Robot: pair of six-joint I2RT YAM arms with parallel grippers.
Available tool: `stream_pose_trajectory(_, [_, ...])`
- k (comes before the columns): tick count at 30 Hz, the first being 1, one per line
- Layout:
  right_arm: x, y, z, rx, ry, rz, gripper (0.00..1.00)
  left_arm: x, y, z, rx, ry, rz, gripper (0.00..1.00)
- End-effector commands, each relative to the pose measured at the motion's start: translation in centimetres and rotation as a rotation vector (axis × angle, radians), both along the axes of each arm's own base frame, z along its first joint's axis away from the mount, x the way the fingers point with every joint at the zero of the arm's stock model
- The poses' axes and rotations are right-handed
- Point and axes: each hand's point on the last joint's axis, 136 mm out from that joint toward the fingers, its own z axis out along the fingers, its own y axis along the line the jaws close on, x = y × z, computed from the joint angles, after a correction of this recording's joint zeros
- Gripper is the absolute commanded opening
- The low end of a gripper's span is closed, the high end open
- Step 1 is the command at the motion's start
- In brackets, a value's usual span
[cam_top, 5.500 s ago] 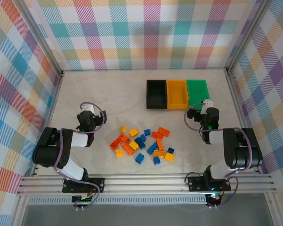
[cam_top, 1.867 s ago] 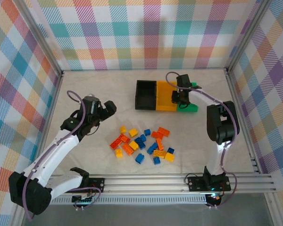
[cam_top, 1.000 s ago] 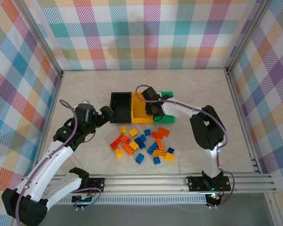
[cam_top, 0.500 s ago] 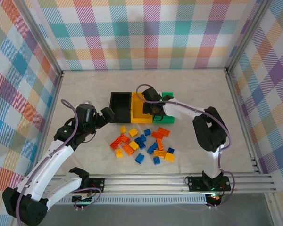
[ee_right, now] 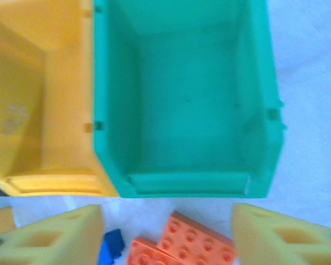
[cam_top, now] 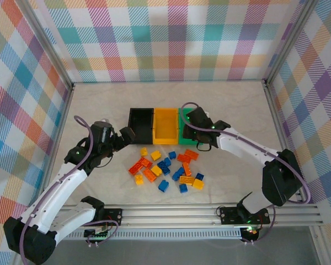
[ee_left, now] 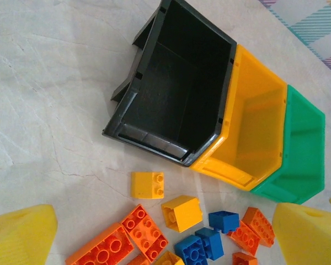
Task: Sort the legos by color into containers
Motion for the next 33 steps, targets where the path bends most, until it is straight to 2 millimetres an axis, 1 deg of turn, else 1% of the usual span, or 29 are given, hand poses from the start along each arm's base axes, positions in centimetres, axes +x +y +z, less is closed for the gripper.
stream_pose_trajectory(1, [-1.2,-1.9,-1.4,-0.016,0.074,0.003,0.49,-0.5,-0.5,-1.1,0.013,0.028,-0.033,1.00])
stream_pose_trajectory(3, [-1.8,-2.2,-2.3,-0.008,0.112,0.026,0.41,-0.6,-0.4,-1.3,0.013,0.033,-0.029,1.00])
stream_pose_trajectory(8, [-3.6,-3.2,-4.2,-0.057,0.194,0.051,0.30,-0.5,-0.3,-1.6,0.016,0.041,-0.020,1.00])
stream_pose_trajectory(12, [-4.8,-3.9,-5.9,-0.080,0.234,0.055,0.28,-0.3,-0.4,-2.0,0.016,0.048,-0.015,1.00])
stream_pose_trajectory(14, [-5.1,-4.2,-6.7,-0.090,0.255,0.051,0.29,-0.2,-0.4,-2.2,0.014,0.051,-0.012,1.00])
stream_pose_trajectory(16, [-5.0,-4.3,-7.4,-0.096,0.267,0.048,0.28,-0.2,-0.4,-2.3,0.012,0.054,-0.010,1.00])
stream_pose_trajectory(25, [-2.6,-4.4,-9.1,-0.106,0.275,0.025,0.27,-0.2,-0.4,-2.3,0.010,0.058,-0.005,1.00])
stream_pose_trajectory(30, [-1.5,-4.4,-9.4,-0.104,0.267,0.013,0.27,-0.3,-0.3,-2.3,0.014,0.058,-0.007,1.00])
stream_pose_trajectory(33, [-1.0,-4.3,-9.2,-0.103,0.258,0.012,0.27,-0.3,-0.4,-2.3,0.016,0.058,-0.008,1.00])
